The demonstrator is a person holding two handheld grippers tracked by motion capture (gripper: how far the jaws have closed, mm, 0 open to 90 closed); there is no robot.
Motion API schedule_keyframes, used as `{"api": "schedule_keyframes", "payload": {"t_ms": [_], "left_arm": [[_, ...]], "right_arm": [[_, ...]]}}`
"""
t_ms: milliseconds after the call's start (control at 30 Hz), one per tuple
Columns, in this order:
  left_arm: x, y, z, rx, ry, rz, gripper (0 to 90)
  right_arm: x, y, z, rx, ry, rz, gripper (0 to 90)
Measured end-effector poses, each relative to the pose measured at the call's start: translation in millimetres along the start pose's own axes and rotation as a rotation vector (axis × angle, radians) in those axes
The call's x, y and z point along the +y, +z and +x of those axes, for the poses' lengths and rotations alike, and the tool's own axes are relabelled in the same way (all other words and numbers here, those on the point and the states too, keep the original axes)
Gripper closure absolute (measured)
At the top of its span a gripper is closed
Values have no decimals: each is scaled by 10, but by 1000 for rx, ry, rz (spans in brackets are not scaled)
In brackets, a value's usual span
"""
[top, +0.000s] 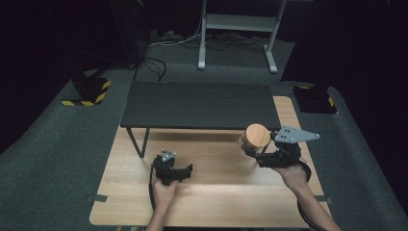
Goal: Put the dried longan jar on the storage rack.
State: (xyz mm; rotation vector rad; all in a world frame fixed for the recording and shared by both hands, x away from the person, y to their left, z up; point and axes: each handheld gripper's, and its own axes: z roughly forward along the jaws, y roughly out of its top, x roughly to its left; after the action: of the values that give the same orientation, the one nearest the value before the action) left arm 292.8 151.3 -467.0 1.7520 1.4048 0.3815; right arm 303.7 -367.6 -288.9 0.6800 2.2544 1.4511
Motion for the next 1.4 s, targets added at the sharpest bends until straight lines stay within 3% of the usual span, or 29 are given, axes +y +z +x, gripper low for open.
{"api": "schedule_keyframes", "payload": {"t_ms": [400, 567, 967, 1267, 1400], "left_arm": [[-1, -1, 3, 0, 1, 0, 26], [0, -2, 5, 0, 1, 0, 26], [4, -4, 16, -3, 2, 2, 26], [-1, -1, 13, -3, -2, -2, 26], [-1, 0, 17, -5, -3, -2, 26]], "right_arm": [[447, 164, -230, -7, 8, 5, 251], [655, 320, -337, -30, 17, 20, 251], [820, 700, -526, -88, 76, 87, 250], [844, 886, -590, -109, 93, 136, 251], [829, 904, -602, -112, 92, 133, 250]]}}
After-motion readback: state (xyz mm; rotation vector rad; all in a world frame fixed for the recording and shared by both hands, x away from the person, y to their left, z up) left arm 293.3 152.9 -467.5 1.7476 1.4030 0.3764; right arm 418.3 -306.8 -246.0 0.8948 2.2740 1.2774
